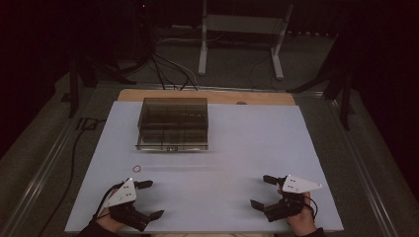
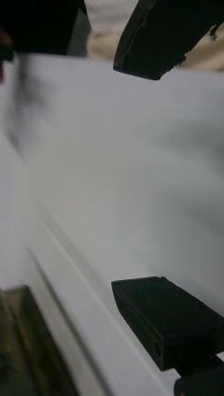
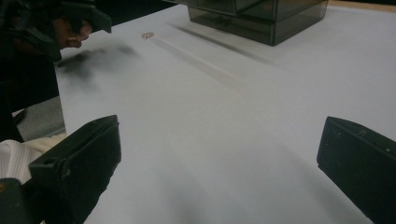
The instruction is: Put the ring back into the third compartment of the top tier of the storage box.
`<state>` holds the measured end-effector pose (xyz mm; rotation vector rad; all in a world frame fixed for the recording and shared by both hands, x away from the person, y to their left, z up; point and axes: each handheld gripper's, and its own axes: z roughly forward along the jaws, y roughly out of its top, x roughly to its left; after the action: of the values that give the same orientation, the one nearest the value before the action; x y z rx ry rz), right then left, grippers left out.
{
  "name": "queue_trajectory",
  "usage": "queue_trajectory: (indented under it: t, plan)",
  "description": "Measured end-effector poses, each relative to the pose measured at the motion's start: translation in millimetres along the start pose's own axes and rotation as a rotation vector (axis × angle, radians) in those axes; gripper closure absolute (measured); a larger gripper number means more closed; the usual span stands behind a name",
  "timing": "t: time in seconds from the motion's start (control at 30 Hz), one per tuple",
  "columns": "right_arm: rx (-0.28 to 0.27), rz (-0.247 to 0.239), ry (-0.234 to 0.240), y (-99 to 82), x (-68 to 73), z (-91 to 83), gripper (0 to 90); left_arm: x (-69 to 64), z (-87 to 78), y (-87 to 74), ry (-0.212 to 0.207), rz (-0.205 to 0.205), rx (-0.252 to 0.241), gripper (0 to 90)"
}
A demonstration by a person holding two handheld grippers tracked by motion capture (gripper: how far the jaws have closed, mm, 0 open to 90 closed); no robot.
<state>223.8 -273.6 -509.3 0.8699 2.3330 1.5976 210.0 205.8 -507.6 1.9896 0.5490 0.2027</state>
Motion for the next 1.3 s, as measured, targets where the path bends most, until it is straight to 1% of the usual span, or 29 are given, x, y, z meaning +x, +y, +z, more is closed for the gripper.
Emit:
queue_trajectory:
  t: [0.03, 0.07, 0.13, 0.2, 0.27, 0.3, 0.33, 0.37, 0.4, 0.43, 0.47, 0.5, 0.53, 0.57, 0.7, 0.73, 0.8, 0.83, 0.87, 0.93, 1.0, 1.07, 1.13, 1.2, 1.27, 1.3]
  plan:
    - [-0.005, 0.002, -0.001, 0.2, 0.1, -0.8, 0.0, -0.7, -0.4, 2.6, -0.003, -0.007, 0.001, 0.6]
    - [-0.009, 0.005, 0.0, 0.3, -0.2, -1.2, 0.0, -2.8, -1.3, 6.7, -0.001, 0.005, -0.024, 0.6]
    - [-0.024, 0.012, 0.003, 0.7, -0.6, -2.7, 0.0, -5.3, -2.6, 11.6, -0.008, 0.015, -0.016, 0.7]
    - [-0.032, 0.011, -0.002, 1.2, -0.7, -3.9, 0.0, -7.9, -4.9, 18.4, -0.024, 0.013, -0.014, 0.7]
    - [-0.04, 0.011, -0.001, 1.5, -0.4, -4.5, 0.0, -11.3, -6.5, 24.4, -0.028, 0.033, -0.012, 0.6]
    - [-0.042, 0.011, -0.004, 1.7, -0.3, -4.4, 0.0, -12.3, -7.0, 26.5, -0.033, 0.033, -0.014, 0.6]
    - [-0.041, 0.008, -0.007, 1.7, -0.1, -4.3, 0.0, -14.0, -7.8, 30.1, -0.034, 0.045, -0.013, 0.7]
    - [-0.041, 0.007, -0.005, 1.6, 0.2, -4.3, 0.0, -15.0, -8.1, 32.0, -0.033, 0.052, -0.017, 0.7]
    - [-0.042, 0.008, -0.005, 1.7, 0.4, -4.5, 0.0, -16.0, -8.5, 35.1, -0.024, 0.065, -0.026, 0.7]
    - [-0.043, 0.005, -0.007, 1.8, 0.6, -4.8, 0.0, -16.1, -9.0, 36.6, -0.025, 0.068, -0.034, 0.7]
    - [-0.045, 0.006, -0.005, 1.8, 0.5, -4.9, 0.0, -15.6, -10.2, 39.7, -0.041, 0.06, -0.054, 0.7]
    - [-0.045, 0.006, -0.005, 1.8, 0.5, -4.9, 0.0, -15.6, -10.2, 39.7, -0.041, 0.06, -0.054, 0.7]
    - [-0.047, 0.006, -0.007, 1.8, 0.5, -5.1, 0.0, -15.5, -11.2, 43.1, -0.035, 0.063, -0.068, 0.7]
    - [-0.05, 0.008, -0.004, 1.9, 0.6, -5.5, 0.0, -14.9, -11.7, 45.8, -0.034, 0.063, -0.064, 0.7]
    - [-0.053, 0.013, -0.004, 2.2, 0.8, -5.0, 0.0, -12.8, -12.2, 52.8, -0.053, 0.063, -0.069, 0.7]
    - [-0.051, 0.008, -0.007, 2.1, 0.7, -4.6, 0.0, -11.9, -12.4, 54.4, -0.06, 0.068, -0.079, 0.7]
    - [-0.047, 0.009, -0.004, 1.8, 0.7, -4.3, 0.0, -10.1, -12.8, 57.1, -0.072, 0.063, -0.105, 0.7]
    - [-0.045, 0.006, -0.005, 1.8, 0.9, -4.3, 0.0, -9.0, -12.4, 58.2, -0.074, 0.06, -0.107, 0.7]
    - [-0.046, 0.005, -0.004, 1.9, 1.1, -4.4, 0.0, -7.8, -11.9, 59.4, -0.071, 0.061, -0.099, 0.7]
    - [-0.047, 0.006, -0.002, 2.0, 1.3, -4.4, 0.0, -5.6, -11.5, 61.3, -0.068, 0.054, -0.099, 0.7]
    - [-0.047, 0.008, -0.002, 1.8, 1.1, -4.3, 0.0, -3.6, -11.9, 62.9, -0.065, 0.053, -0.108, 0.7]
    - [-0.047, 0.009, -0.003, 1.8, 1.0, -4.4, 0.0, -2.7, -12.6, 64.1, -0.059, 0.056, -0.105, 0.7]
    - [-0.048, 0.01, -0.003, 1.7, 1.0, -4.6, 0.0, 0.8, -15.6, 66.4, -0.047, 0.049, -0.124, 0.7]
    - [-0.046, 0.008, -0.002, 1.6, 1.2, -4.1, 0.0, 3.7, -18.3, 68.4, -0.048, 0.035, -0.128, 0.8]
    - [-0.046, 0.008, -0.001, 1.7, 1.1, -3.9, 0.0, 5.7, -20.6, 70.1, -0.025, 0.035, -0.136, 0.7]
    - [-0.046, 0.008, -0.005, 1.6, 1.2, -4.0, 0.0, 6.7, -21.3, 70.7, -0.023, 0.031, -0.135, 0.8]
